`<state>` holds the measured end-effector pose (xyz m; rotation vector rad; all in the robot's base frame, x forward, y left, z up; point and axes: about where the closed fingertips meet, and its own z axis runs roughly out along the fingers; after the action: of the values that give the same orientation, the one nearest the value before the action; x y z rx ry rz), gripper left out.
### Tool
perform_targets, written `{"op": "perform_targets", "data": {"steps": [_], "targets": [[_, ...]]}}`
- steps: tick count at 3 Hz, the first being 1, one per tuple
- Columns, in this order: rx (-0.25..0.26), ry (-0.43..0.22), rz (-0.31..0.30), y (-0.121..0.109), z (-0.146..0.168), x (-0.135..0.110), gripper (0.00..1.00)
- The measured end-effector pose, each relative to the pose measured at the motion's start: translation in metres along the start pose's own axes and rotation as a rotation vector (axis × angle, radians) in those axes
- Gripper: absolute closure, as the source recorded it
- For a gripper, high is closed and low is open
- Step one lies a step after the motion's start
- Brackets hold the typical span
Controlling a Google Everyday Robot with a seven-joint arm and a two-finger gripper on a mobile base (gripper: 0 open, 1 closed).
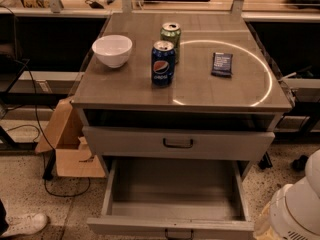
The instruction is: Close middle drawer
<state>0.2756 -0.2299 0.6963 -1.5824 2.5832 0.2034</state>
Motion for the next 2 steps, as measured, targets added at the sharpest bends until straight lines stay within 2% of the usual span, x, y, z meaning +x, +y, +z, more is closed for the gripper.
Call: {"op": "perform_targets", "data": {"steps": [1,2], "targets": [[-0.008,0.011,0.007,0.003,0.001,0.001,1.00],[-0.072,0.004,0.095,0.021,0.034,0.014,1.00]]}}
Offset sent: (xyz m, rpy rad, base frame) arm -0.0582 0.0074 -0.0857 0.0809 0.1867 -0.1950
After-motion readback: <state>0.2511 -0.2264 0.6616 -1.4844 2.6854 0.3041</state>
